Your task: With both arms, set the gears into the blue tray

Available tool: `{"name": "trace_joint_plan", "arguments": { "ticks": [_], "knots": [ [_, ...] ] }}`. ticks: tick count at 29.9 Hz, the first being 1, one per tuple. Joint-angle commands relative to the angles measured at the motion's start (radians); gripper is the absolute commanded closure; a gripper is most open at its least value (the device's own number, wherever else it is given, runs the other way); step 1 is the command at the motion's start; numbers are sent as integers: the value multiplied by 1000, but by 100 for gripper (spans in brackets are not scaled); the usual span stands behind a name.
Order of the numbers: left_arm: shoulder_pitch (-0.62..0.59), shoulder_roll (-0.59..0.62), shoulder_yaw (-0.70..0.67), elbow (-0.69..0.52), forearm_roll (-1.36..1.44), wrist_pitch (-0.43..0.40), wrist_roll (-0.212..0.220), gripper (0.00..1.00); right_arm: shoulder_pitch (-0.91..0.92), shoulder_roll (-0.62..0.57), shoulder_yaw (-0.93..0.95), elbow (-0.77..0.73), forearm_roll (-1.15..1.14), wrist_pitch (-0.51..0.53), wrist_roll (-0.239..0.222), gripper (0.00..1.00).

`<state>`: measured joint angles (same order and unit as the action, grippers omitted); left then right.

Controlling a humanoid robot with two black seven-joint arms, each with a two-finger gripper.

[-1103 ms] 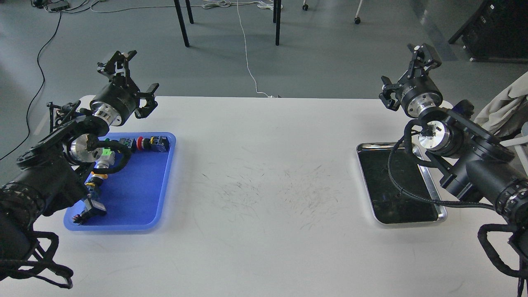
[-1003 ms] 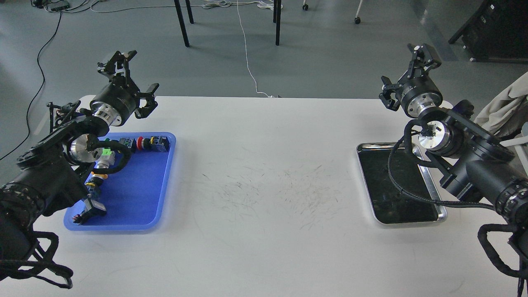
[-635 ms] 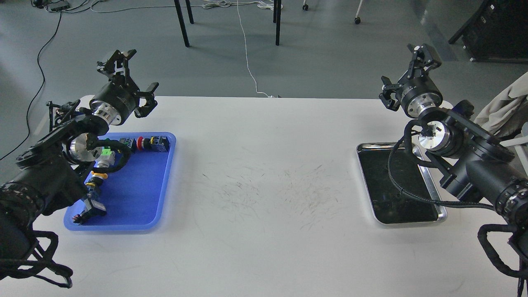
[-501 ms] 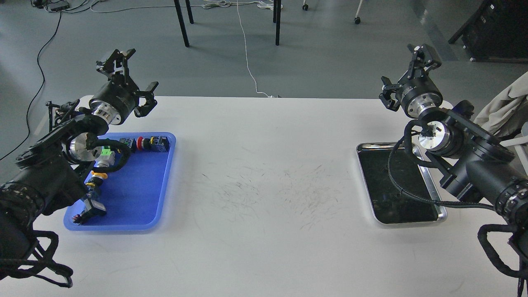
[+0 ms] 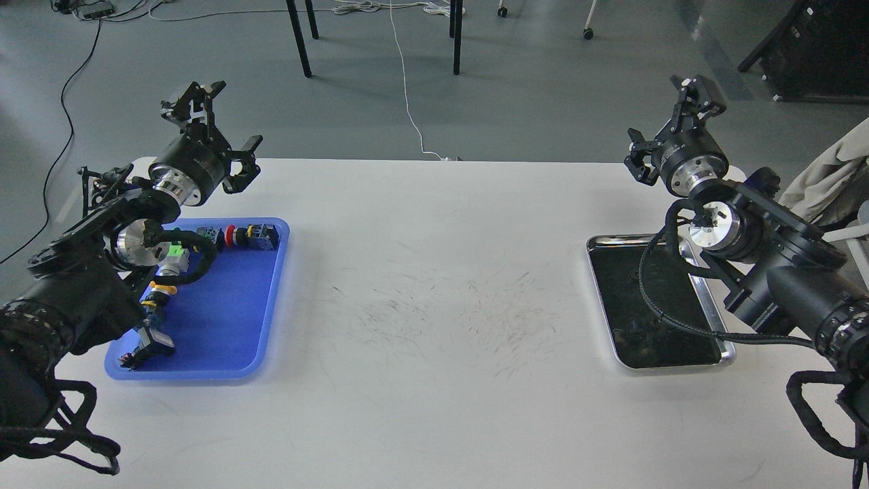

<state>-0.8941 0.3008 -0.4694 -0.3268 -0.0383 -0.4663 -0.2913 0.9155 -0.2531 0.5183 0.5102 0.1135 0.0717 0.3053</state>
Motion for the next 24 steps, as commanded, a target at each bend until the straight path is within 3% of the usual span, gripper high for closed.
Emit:
{"name": "trace_joint_plan", "arguments": {
  "ticks": [1, 24],
  "knots": [
    [0, 1, 0, 0, 0, -2, 3, 2, -1, 0, -4, 1, 0, 2, 0, 0],
    [21, 20, 0, -1, -2, -9, 11, 2, 5, 5, 20, 4, 14, -12, -37, 0]
  ]
}}
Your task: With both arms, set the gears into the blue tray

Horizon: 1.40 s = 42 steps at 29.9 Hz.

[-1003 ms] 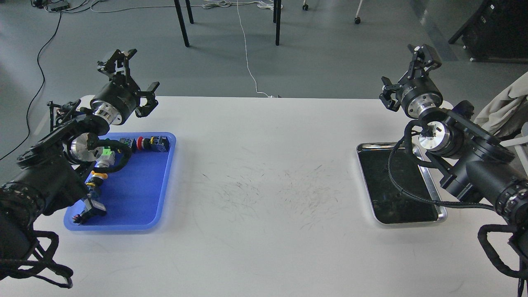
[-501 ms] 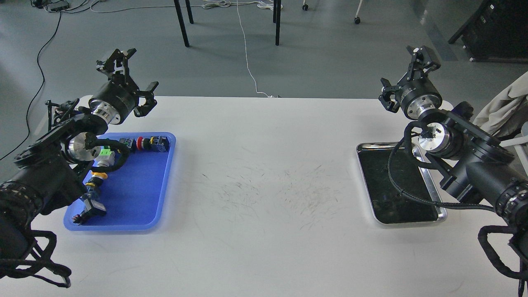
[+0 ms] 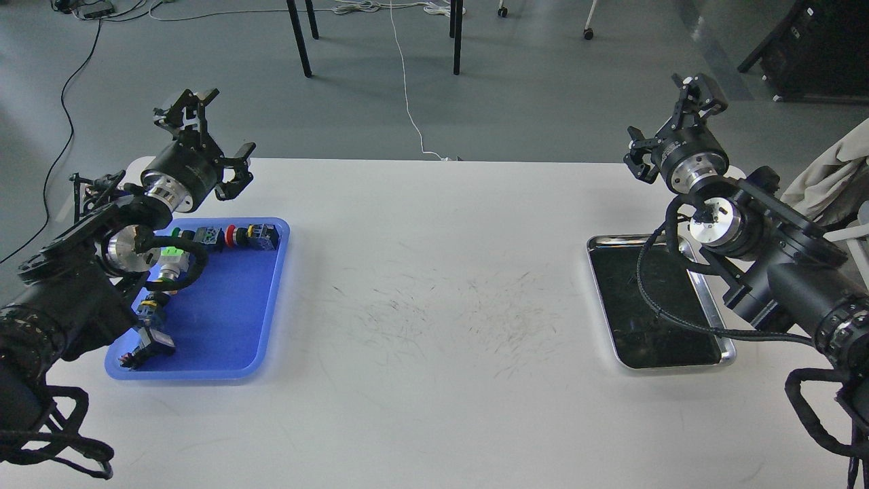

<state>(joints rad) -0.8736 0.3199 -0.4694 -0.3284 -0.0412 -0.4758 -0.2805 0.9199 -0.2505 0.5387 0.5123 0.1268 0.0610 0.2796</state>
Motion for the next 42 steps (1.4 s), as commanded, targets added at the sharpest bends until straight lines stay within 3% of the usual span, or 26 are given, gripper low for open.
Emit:
{"name": "trace_joint_plan", "arguments": {
  "ticks": [1, 30, 34, 42],
  "knots": [
    [1, 2, 0, 0, 1, 0, 0, 2, 2, 2, 0, 2, 1, -1, -13, 0],
    [-4, 4, 2, 0, 6, 2, 1, 2, 11, -39, -19, 41, -10, -1, -13, 0],
    [-4, 2, 2, -1, 6, 0, 1, 2, 36, -120, -92, 83, -19, -1, -14, 0],
    [-4, 2, 2, 0, 6, -1, 1, 2, 207, -354, -448, 230, -30, 20, -14, 0]
  ]
}}
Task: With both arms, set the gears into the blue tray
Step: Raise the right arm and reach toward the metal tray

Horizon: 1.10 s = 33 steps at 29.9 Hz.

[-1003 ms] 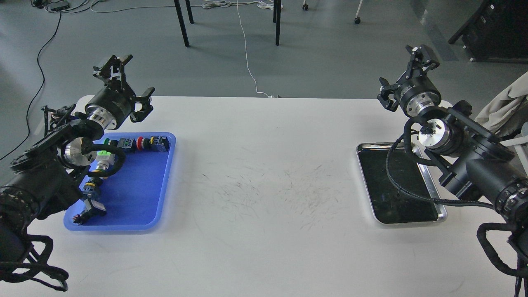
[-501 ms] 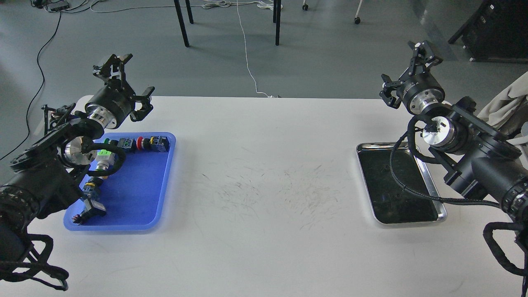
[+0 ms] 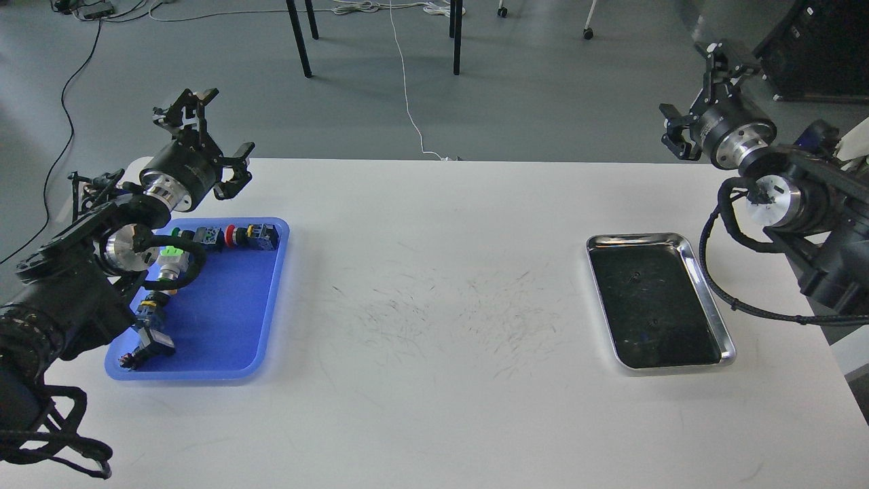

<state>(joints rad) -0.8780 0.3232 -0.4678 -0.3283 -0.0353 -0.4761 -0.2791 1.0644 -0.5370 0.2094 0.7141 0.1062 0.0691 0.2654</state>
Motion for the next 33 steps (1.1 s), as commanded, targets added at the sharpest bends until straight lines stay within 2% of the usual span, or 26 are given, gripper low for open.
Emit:
{"name": "trace_joint_plan", "arguments": {
  "ticks": [1, 6, 12, 19, 22, 24, 27, 30, 33],
  "knots": [
    [1, -1, 0, 0, 0, -1, 0, 2, 87, -78, -163, 30, -26, 14, 0, 0],
    [1, -1, 0, 0, -2, -4, -2, 2, 187, -100, -353, 27, -212, 87, 14, 0],
    [4, -1, -2, 0, -2, -6, -2, 2, 221, -136, -403, 30, -531, 238, 34, 0],
    [4, 0, -2, 0, -2, -12, -2, 2, 255, -135, -416, 24, -747, 256, 40, 2],
    [4, 0, -2, 0, -2, -12, -2, 2, 256, -135, -438, 30, -914, 256, 49, 2],
    [4, 0, -2, 0, -2, -13, -2, 2, 258, -136, -444, 27, -1029, 261, 72, 2],
    [4, 0, -2, 0, -2, -13, -2, 2, 258, -135, -446, 28, -1181, 297, 158, 2],
    [4, 0, -2, 0, -2, -12, -2, 2, 253, -135, -446, 31, -1344, 311, 223, 2],
    [4, 0, -2, 0, -2, -13, -3, 2, 252, -135, -446, 33, -1485, 310, 223, 3]
  ]
}}
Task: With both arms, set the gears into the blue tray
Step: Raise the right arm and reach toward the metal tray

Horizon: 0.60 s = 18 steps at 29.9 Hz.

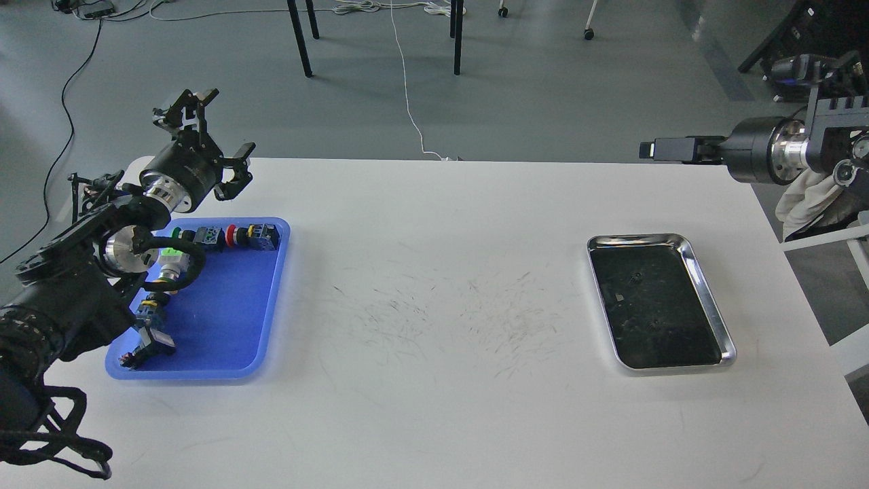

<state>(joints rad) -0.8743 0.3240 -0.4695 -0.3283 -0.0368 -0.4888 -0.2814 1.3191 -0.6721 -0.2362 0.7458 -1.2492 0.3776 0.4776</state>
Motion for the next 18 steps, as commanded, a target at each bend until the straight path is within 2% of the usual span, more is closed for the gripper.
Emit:
{"name": "trace_joint_plan", "arguments": {
  "ticks": [1, 5, 9, 18],
  "knots": [
    [0, 1, 0, 0, 0, 0, 1, 2, -6, 2, -5, 1, -169, 1, 11, 3],
    [0, 1, 0, 0, 0, 0, -1, 2, -1, 2, -63, -3, -324, -17, 11, 3],
    [0, 0, 0, 0, 0, 0, -1, 2, -7, 11, -121, -5, -384, -60, 11, 3],
    [0, 0, 0, 0, 0, 0, -1, 2, -17, 112, -360, -14, -438, -258, 11, 5]
  ]
}}
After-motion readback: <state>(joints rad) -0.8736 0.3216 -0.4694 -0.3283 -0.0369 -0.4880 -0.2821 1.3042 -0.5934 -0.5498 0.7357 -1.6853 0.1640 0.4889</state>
